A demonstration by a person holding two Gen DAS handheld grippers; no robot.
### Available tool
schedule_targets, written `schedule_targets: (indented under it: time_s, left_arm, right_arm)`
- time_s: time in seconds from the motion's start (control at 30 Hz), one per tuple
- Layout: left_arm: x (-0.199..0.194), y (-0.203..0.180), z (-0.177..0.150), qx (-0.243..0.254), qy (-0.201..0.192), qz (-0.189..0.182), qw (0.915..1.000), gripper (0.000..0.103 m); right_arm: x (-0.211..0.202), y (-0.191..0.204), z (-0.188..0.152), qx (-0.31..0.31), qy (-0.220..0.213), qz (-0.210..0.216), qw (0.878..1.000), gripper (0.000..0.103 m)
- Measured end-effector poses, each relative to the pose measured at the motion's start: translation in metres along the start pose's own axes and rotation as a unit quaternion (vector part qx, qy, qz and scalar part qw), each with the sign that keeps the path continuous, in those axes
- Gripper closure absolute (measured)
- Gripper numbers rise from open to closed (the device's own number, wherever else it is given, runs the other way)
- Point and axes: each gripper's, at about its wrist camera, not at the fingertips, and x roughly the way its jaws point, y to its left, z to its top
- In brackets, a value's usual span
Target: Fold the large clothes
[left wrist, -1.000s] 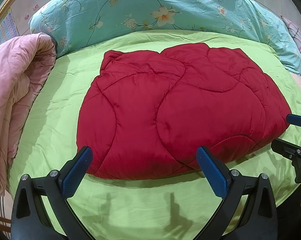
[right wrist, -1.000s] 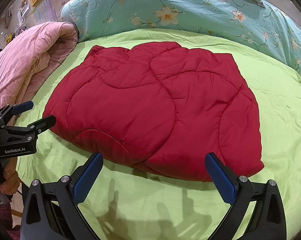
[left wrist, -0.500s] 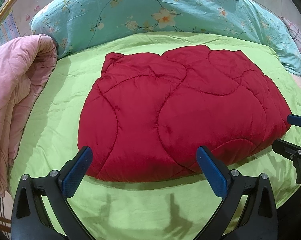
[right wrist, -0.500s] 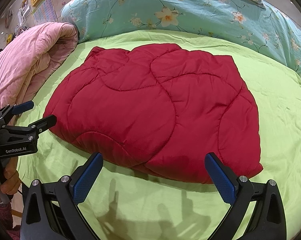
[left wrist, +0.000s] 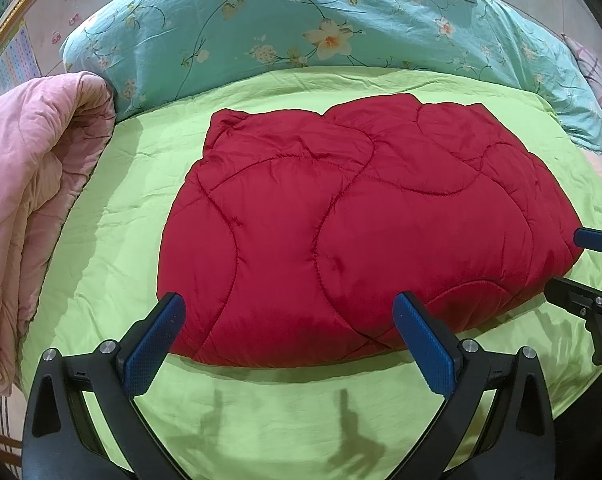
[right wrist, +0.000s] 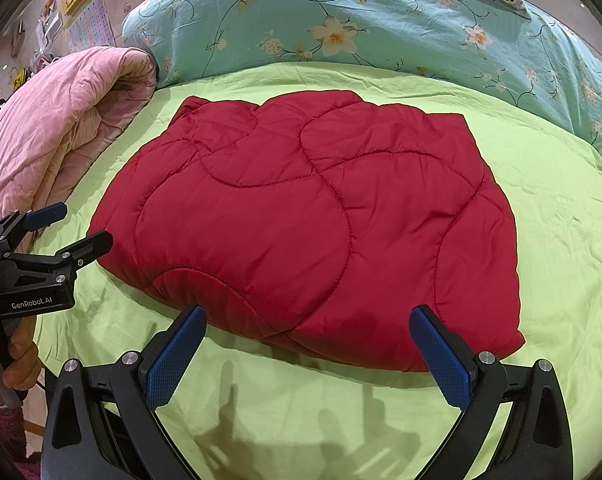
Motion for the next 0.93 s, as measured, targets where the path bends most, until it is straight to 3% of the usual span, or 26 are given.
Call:
schedule_targets:
  time_s: [0.47, 0.93]
  left_arm:
    - [-0.0001, 0.0002, 0.0010, -0.006, -0.002, 0.002, 1.0000, 0.000]
    - [-0.0013, -0.0059, 0.0021, -0.002, -0.008, -0.018, 0.9998, 0.000]
  right_arm:
    - [-0.0002, -0.0030, 0.0027, 0.000, -0.002, -0.001, 1.000, 0.001]
    - [0.0071, -0.0059, 0.0049, 0.002, 0.001, 0.006, 1.000, 0.001]
